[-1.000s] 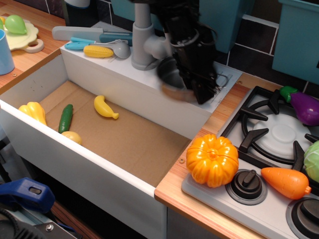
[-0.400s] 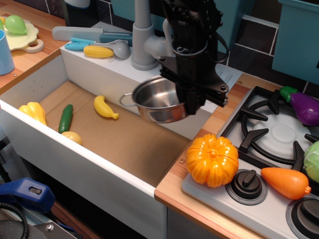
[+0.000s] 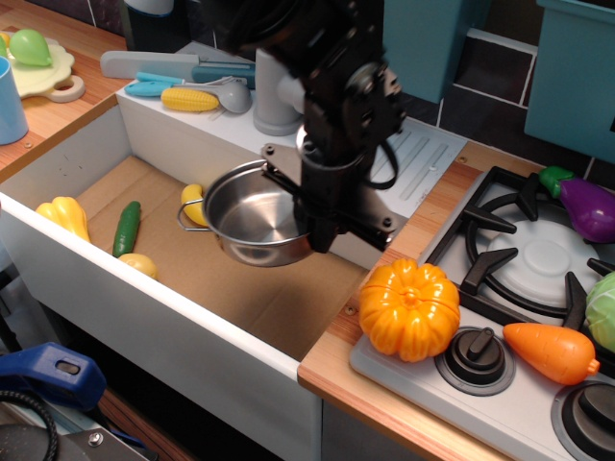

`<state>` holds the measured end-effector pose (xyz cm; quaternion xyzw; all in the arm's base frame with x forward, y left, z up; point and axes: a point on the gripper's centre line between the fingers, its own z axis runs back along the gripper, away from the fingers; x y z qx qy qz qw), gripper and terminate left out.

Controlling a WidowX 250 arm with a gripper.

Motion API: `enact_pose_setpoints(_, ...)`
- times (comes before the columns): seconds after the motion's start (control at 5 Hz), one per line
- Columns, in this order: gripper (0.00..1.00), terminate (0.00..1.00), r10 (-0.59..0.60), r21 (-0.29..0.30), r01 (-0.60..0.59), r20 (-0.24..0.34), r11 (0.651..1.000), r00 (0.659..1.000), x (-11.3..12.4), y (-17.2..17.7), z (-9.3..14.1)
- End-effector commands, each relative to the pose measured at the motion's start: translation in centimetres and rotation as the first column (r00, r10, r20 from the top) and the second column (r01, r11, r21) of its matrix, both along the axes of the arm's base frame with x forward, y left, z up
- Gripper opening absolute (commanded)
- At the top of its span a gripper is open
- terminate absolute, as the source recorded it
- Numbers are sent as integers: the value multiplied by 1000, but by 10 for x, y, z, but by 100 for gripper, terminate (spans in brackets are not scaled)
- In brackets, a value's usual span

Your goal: Put pot or pan in sink

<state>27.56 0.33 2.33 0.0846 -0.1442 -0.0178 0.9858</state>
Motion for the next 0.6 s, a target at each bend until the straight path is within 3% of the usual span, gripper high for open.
enact_pose_setpoints(0.0,100,0,-31,-6,31,101,999,994,7,16,-14)
enact_pose_setpoints(0.2,100,0,-31,-6,31,101,999,994,7,16,-14)
enact_pose_setpoints(0.4,100,100,-31,-6,31,101,999,994,7,16,-14)
